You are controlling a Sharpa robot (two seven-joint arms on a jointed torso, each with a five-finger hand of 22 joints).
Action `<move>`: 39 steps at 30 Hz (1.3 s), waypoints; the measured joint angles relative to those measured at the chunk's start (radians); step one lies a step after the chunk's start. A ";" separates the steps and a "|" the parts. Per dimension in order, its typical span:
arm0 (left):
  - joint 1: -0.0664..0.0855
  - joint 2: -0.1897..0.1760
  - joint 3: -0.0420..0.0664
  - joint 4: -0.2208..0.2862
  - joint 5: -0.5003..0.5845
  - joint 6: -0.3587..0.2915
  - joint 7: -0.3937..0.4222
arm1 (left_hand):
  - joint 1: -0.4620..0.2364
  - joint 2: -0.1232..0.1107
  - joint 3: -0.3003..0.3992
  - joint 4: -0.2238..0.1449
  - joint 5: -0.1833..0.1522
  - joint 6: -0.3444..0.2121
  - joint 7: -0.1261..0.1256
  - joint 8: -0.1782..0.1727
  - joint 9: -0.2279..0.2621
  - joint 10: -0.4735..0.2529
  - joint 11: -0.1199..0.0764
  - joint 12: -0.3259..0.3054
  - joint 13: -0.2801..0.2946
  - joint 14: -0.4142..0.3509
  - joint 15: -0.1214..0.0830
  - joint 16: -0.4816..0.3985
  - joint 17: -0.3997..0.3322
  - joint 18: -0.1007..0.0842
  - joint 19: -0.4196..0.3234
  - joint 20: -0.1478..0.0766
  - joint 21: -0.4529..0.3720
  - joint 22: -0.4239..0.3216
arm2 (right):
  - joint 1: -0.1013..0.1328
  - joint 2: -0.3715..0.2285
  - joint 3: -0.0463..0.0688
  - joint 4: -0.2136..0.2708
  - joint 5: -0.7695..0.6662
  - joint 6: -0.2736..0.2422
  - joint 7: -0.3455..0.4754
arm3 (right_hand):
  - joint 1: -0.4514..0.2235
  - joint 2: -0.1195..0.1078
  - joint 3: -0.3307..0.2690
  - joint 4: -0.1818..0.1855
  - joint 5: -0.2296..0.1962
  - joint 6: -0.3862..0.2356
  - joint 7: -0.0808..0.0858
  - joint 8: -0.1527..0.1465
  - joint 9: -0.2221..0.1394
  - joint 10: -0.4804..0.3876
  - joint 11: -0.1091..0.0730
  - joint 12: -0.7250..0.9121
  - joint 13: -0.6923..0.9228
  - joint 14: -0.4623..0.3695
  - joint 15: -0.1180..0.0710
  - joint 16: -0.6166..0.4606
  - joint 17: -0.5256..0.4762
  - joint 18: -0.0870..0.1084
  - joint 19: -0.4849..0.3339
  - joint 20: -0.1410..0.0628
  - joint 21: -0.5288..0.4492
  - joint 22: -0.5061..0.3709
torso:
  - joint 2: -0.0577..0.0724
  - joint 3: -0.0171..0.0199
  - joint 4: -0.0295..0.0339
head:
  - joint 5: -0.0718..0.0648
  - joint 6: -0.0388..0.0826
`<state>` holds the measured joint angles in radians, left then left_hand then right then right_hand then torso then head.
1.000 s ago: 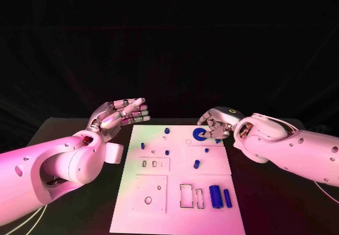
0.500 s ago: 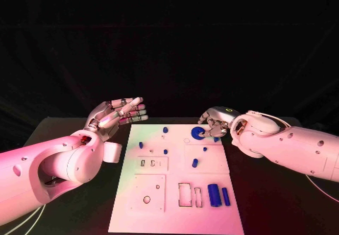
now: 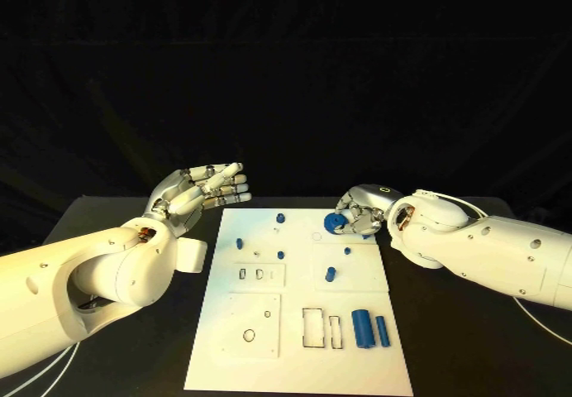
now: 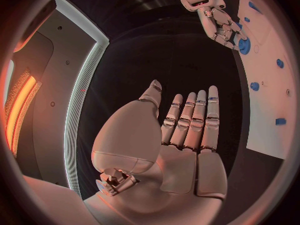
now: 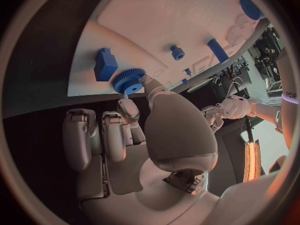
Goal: Assemble the parts on the task board
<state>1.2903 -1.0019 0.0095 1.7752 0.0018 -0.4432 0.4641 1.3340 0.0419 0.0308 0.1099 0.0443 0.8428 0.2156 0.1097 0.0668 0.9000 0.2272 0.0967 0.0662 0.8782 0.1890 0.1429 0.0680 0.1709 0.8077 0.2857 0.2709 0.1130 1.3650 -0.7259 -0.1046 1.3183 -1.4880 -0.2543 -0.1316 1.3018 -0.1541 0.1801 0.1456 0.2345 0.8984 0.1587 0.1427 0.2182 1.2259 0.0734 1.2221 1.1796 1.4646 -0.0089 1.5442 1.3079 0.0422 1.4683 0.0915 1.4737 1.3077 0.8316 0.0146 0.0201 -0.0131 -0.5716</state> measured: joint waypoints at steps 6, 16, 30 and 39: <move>0.000 0.000 0.000 -0.001 0.000 0.000 0.000 | 0.000 0.000 0.000 0.000 0.000 0.000 0.000 0.000 0.000 0.000 0.000 0.000 0.000 0.000 0.000 0.000 0.000 0.000 0.000 0.000 0.000 0.000 | 0.000 0.002 0.001 -0.004 0.001 0.001 0.000 | 0.013 0.014 0.005 0.005 0.015 0.011 -0.003 0.013 0.004 0.014 -0.003 0.020 0.019 0.000 0.000 0.005 0.000 0.000 0.000 0.000 0.010 0.000 | 0.000 0.0006 -0.0004 | 0.001 0.000; 0.000 0.000 0.000 -0.001 0.000 0.000 -0.001 | 0.000 0.000 0.000 0.000 0.000 0.000 0.000 0.000 0.000 0.000 0.000 0.000 0.000 0.000 0.000 0.000 0.000 0.000 0.000 0.000 0.000 0.000 | 0.001 0.008 0.002 -0.006 -0.001 -0.004 -0.001 | 0.049 0.049 0.061 -0.020 0.025 0.074 -0.013 0.056 0.011 0.063 -0.026 0.067 0.072 0.003 -0.009 0.009 0.000 0.000 0.000 0.000 0.025 0.000 | 0.000 0.0006 0.0006 | -0.003 0.000; 0.000 -0.001 0.000 -0.004 0.000 0.000 -0.004 | 0.000 0.000 0.000 0.000 0.000 0.000 0.000 0.000 0.000 0.000 0.000 -0.004 0.000 0.000 0.000 -0.004 0.000 0.000 0.000 0.000 0.000 -0.001 | -0.003 0.006 -0.001 0.012 -0.010 -0.043 -0.005 | 0.061 0.056 0.082 -0.029 0.047 0.079 -0.010 0.059 0.011 0.080 -0.041 0.079 0.091 0.002 -0.020 0.013 0.000 -0.013 -0.001 -0.014 0.036 0.000 | 0.000 0.0001 0.0007 | 0.002 -0.001; 0.000 0.000 0.000 -0.007 0.000 0.000 -0.005 | 0.004 0.004 0.003 -0.003 0.000 0.000 0.000 0.000 0.000 -0.004 0.004 -0.004 0.000 0.000 0.000 -0.004 0.000 0.000 0.000 0.000 0.000 -0.001 | -0.003 0.002 -0.001 0.103 -0.022 -0.103 -0.005 | 0.053 0.057 0.095 -0.029 0.093 0.078 -0.011 0.059 0.011 0.087 -0.041 0.079 0.096 -0.002 -0.024 0.013 0.000 -0.013 -0.003 -0.019 0.054 0.000 | 0.000 0.0002 0.0002 | 0.008 0.004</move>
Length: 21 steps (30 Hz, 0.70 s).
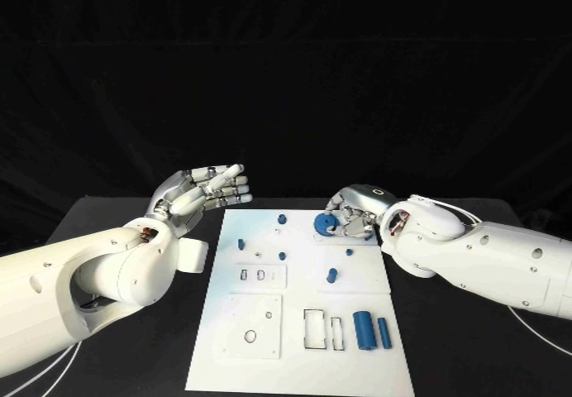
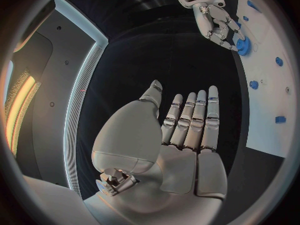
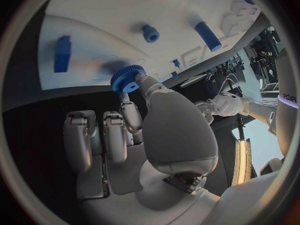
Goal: Assemble the parts on the task board
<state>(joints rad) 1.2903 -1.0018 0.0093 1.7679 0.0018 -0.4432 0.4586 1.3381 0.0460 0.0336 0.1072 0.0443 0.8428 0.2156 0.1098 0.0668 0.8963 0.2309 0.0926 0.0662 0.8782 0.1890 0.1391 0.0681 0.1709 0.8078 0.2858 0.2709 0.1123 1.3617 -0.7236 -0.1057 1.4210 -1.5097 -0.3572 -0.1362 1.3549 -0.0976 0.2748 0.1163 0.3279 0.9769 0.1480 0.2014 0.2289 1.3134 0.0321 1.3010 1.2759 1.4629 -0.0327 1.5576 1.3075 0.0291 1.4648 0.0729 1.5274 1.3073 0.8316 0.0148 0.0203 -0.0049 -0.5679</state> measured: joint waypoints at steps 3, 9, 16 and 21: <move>0.000 0.000 0.000 -0.002 0.000 0.000 0.000 | 0.000 0.000 0.000 0.000 0.000 0.000 0.000 0.000 0.000 0.000 0.000 0.000 0.000 0.000 0.000 0.000 0.000 0.000 0.000 0.000 0.000 0.000 | 0.001 0.018 0.000 0.027 -0.009 -0.021 0.000 | -0.008 -0.003 0.000 0.000 0.004 0.000 0.000 0.000 0.000 0.000 0.000 0.000 0.000 0.000 0.000 0.002 0.000 0.000 0.000 0.000 0.000 0.001 | 0.000 0.0004 0.0000 | 0.003 0.000; 0.000 0.002 0.000 -0.004 0.000 0.000 -0.001 | 0.000 0.000 0.000 0.000 0.000 0.000 0.000 0.000 0.000 0.000 0.000 0.000 0.000 0.000 0.000 0.000 0.000 0.000 0.000 0.000 0.000 0.000 | 0.002 0.074 0.000 0.044 -0.032 -0.057 -0.005 | -0.011 -0.002 0.000 0.000 0.008 0.000 0.000 0.000 0.000 0.004 -0.003 0.004 0.002 0.000 0.000 0.004 0.000 0.000 0.000 0.000 0.000 0.001 | 0.000 -0.0003 0.0009 | 0.006 0.002; 0.000 0.005 0.000 -0.005 0.000 0.000 -0.002 | 0.000 0.000 0.000 0.000 0.000 0.000 0.000 0.000 0.000 0.000 0.000 0.000 0.000 0.000 0.000 0.000 0.000 0.000 0.000 0.000 0.000 0.000 | 0.003 0.142 -0.005 0.011 -0.050 -0.077 -0.013 | -0.015 -0.004 0.003 0.002 0.008 -0.002 -0.002 0.000 0.000 0.004 -0.003 0.004 0.002 0.000 0.000 0.004 0.000 0.000 0.000 0.000 0.000 0.001 | 0.001 -0.0008 0.0015 | 0.011 0.004; 0.000 0.007 0.000 -0.005 0.000 0.001 -0.003 | 0.000 0.000 0.000 0.000 0.000 0.000 0.000 0.000 0.000 0.000 0.000 0.000 0.000 0.000 0.000 0.000 0.000 0.000 0.000 0.000 0.000 0.000 | -0.006 0.190 -0.012 -0.027 -0.058 -0.082 -0.016 | -0.016 -0.005 0.003 0.002 0.008 0.001 0.000 0.000 0.000 0.004 -0.003 0.004 0.002 0.000 0.000 0.004 0.000 0.000 0.000 0.000 0.000 0.001 | 0.002 -0.0008 0.0018 | 0.014 0.005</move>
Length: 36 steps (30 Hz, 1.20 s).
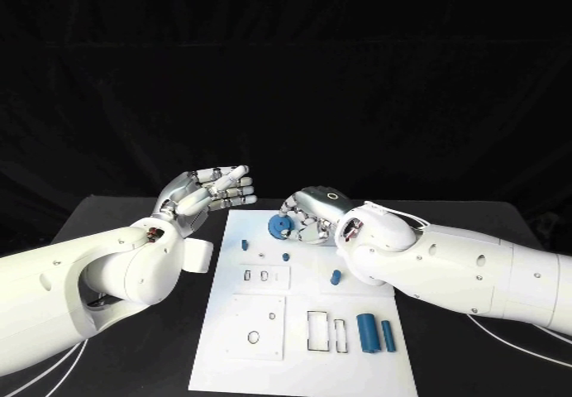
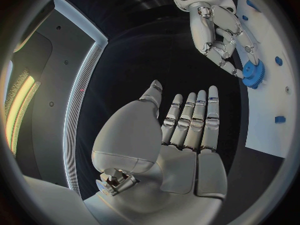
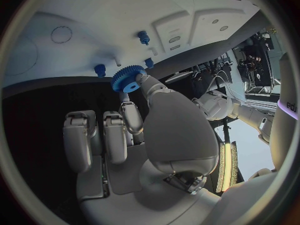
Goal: Assemble the parts on the task board
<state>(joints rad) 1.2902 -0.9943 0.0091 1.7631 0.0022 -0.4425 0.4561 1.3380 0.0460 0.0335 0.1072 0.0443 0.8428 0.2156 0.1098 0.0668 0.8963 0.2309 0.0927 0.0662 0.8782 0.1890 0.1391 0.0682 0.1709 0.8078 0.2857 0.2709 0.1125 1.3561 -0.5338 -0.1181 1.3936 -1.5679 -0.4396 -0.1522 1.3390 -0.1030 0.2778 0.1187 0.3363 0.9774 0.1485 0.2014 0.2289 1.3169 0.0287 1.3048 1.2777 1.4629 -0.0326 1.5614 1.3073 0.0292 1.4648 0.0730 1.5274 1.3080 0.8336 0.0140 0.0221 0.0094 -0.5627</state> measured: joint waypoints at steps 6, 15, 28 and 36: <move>0.000 0.001 0.000 0.000 0.000 0.000 -0.001 | 0.000 0.000 0.003 -0.003 0.000 0.000 0.000 0.000 0.000 0.000 0.000 0.000 0.000 0.000 0.000 0.000 0.000 0.000 0.000 0.000 0.000 -0.001 | -0.012 0.034 -0.003 -0.041 -0.008 -0.001 -0.004 | -0.004 -0.004 0.000 0.000 0.000 0.000 0.000 0.000 0.000 0.000 0.000 0.000 -0.002 0.000 0.000 0.000 0.000 0.000 0.000 0.000 0.000 0.000 | 0.000 0.0001 0.0002 | 0.002 -0.002; 0.000 0.000 0.000 0.002 0.000 0.001 -0.001 | 0.000 0.000 0.003 -0.003 0.000 0.000 0.000 0.000 0.000 0.000 0.000 0.000 0.000 0.000 0.000 0.000 0.000 0.000 0.000 0.000 0.000 -0.001 | -0.028 0.051 -0.004 -0.074 -0.016 0.005 -0.009 | -0.006 -0.007 0.003 -0.003 0.000 0.000 0.000 0.000 0.000 0.000 0.000 0.000 -0.004 0.000 0.000 0.000 0.000 0.000 0.000 0.000 0.000 0.000 | 0.000 0.0006 -0.0019 | 0.004 -0.006; 0.000 -0.005 0.000 0.003 0.000 0.002 -0.001 | 0.000 0.000 0.003 -0.003 0.000 0.000 0.000 -0.004 0.000 0.000 0.000 0.000 0.000 0.000 0.000 0.000 0.000 0.000 0.000 0.000 0.000 -0.001 | -0.030 0.064 -0.003 -0.104 -0.039 0.012 -0.030 | -0.012 -0.012 0.003 -0.003 -0.002 0.000 -0.001 0.000 0.000 -0.004 0.004 -0.012 -0.014 0.000 0.000 0.000 0.001 0.000 0.000 0.000 0.000 0.000 | -0.001 0.0014 -0.0025 | 0.001 -0.007; 0.000 -0.006 0.000 0.004 0.000 0.002 -0.001 | 0.000 0.000 0.003 -0.003 0.000 0.000 0.000 -0.004 0.000 0.000 0.000 0.000 0.000 0.000 0.000 0.000 0.000 0.000 0.000 0.000 0.000 -0.001 | -0.031 0.071 -0.003 -0.114 -0.046 0.012 -0.038 | -0.039 -0.026 0.003 -0.003 -0.062 -0.021 -0.016 -0.015 0.008 -0.039 0.028 -0.048 -0.045 0.004 0.004 0.000 0.001 0.000 0.000 0.000 0.000 0.000 | -0.001 0.0012 -0.0029 | 0.001 -0.007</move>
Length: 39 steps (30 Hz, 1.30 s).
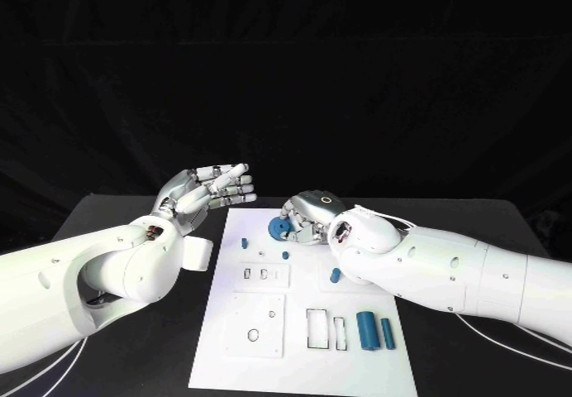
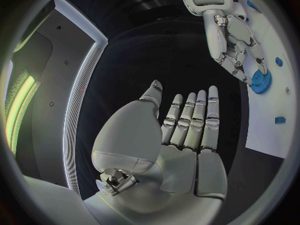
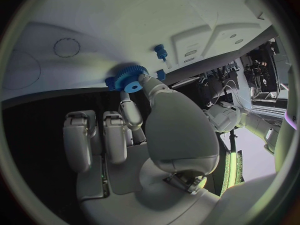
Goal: Assemble the parts on the task board
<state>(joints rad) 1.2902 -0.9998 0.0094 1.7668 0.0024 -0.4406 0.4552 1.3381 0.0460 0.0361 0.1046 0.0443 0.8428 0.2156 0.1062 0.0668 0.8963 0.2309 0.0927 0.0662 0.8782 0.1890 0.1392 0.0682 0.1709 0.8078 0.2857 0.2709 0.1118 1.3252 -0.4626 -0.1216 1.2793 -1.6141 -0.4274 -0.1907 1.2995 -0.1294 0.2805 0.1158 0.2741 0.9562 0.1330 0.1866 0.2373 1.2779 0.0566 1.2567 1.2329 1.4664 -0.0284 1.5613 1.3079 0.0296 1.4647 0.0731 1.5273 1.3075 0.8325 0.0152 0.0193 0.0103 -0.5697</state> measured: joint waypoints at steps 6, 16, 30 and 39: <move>0.000 -0.001 0.000 0.000 0.000 0.000 0.000 | 0.000 0.000 0.000 0.000 0.000 0.000 0.000 0.000 0.000 0.000 0.000 0.000 0.000 0.000 0.000 0.000 0.000 0.000 0.000 0.000 0.000 0.000 | -0.001 0.005 0.000 -0.005 -0.002 0.002 -0.005 | -0.020 0.000 -0.004 0.005 -0.021 -0.048 0.019 -0.040 -0.023 -0.018 0.011 -0.012 -0.015 0.002 0.013 0.000 0.000 0.000 0.000 0.011 0.000 0.000 | 0.000 -0.0003 0.0004 | -0.002 0.000; 0.000 -0.002 0.000 0.000 0.000 0.000 -0.002 | 0.004 0.004 -0.003 -0.003 0.000 -0.004 -0.004 0.000 0.000 0.000 0.000 0.000 0.000 0.000 0.000 0.000 0.000 0.000 -0.004 0.004 0.000 -0.001 | 0.000 0.004 0.000 -0.004 -0.002 0.014 -0.008 | -0.028 -0.011 -0.012 0.012 -0.021 -0.055 0.019 -0.045 -0.025 -0.022 0.015 -0.017 -0.016 -0.002 0.016 0.000 0.000 0.000 0.004 0.015 0.000 0.000 | 0.000 -0.0003 0.0011 | -0.002 0.001; 0.000 -0.005 0.000 -0.003 0.001 0.002 -0.005 | 0.004 0.004 -0.003 -0.003 0.000 -0.004 -0.004 0.000 0.000 0.000 0.000 0.000 0.000 0.000 0.000 0.000 0.000 0.000 -0.004 0.004 0.000 -0.001 | 0.009 -0.177 0.004 0.144 0.065 -0.070 0.039 | -0.036 -0.002 -0.011 0.019 0.005 -0.045 0.017 -0.045 -0.026 -0.009 0.010 0.001 0.009 -0.002 0.016 0.000 0.000 0.000 0.000 0.018 0.000 0.001 | -0.003 0.0005 -0.0025 | -0.002 0.011; 0.000 -0.004 -0.001 -0.009 0.005 0.009 -0.008 | 0.004 0.004 0.000 -0.006 0.000 -0.004 -0.004 0.000 0.000 0.000 0.000 0.000 0.000 -0.003 0.003 -0.004 0.000 0.000 -0.004 0.004 0.000 -0.001 | 0.032 -0.424 0.009 0.255 0.219 -0.101 0.160 | -0.016 -0.004 0.005 0.003 -0.007 -0.032 0.012 -0.050 -0.028 -0.009 0.010 -0.004 -0.001 -0.002 0.016 0.000 0.000 0.000 0.000 0.018 0.000 0.001 | -0.013 0.0015 -0.0155 | -0.016 0.017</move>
<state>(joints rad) 1.2902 -1.0039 0.0088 1.7580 0.0074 -0.4321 0.4469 1.3419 0.0498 0.0361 0.0991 0.0443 0.8392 0.2120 0.1065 0.0667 0.8963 0.2309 0.0927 0.0663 0.8747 0.1924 0.1352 0.0682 0.1709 0.8042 0.2893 0.2709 0.1111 1.3568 -0.8865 -0.1124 1.5343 -1.3950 -0.5287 -0.0307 1.2834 -0.1333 0.2860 0.1185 0.2668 0.9237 0.1447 0.1368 0.2098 1.2686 0.0662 1.2529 1.2318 1.4647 -0.0125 1.5613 1.3076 0.0297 1.4647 0.0914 1.5273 1.3080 0.8191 0.0168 0.0037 -0.0061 -0.5529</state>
